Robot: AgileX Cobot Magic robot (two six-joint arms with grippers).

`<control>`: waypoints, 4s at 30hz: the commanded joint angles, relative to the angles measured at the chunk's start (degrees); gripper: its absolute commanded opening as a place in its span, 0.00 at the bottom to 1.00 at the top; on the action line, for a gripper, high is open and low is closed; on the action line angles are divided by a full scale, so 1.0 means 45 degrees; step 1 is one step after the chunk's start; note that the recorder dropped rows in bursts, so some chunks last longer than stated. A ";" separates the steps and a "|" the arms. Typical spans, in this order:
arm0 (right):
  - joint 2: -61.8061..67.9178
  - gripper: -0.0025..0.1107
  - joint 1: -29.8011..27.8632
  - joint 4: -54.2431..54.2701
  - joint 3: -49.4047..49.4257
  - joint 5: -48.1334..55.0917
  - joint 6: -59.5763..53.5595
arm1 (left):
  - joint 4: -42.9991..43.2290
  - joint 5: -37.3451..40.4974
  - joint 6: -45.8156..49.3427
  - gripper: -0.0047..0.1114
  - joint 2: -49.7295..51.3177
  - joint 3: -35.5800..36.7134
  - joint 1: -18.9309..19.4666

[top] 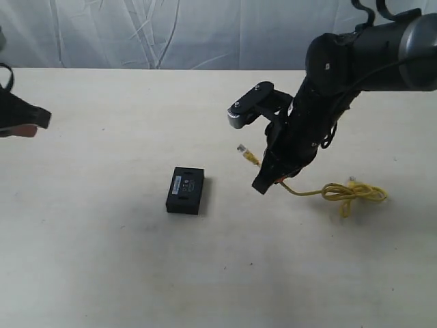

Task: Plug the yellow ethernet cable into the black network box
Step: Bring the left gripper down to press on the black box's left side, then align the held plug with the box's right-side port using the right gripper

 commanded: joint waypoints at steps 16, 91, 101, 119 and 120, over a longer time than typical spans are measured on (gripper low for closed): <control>0.1791 0.02 0.3113 -0.3566 -0.0078 -0.0526 0.1754 | -0.4563 0.0081 0.4880 0.04 0.5767 -0.2387 -0.1470; 0.2689 0.02 0.3985 -0.4206 -0.0078 -0.1488 0.5506 | -1.1104 0.4982 1.6107 0.04 1.0687 -0.3515 -0.1048; 0.2689 0.02 0.4008 -0.6316 -0.0078 0.0067 0.6214 | -1.1104 0.4982 1.6107 0.04 1.0687 -0.3515 -0.1048; 0.2920 0.02 0.4008 -0.6123 -0.2300 0.2587 0.6396 | -1.1104 0.4931 1.6104 0.04 1.0687 -0.3515 -0.1048; 0.2950 0.02 0.4008 -0.6123 -0.2300 0.2587 0.6396 | -1.1104 0.4931 1.6104 0.04 1.0687 -0.3515 -0.1048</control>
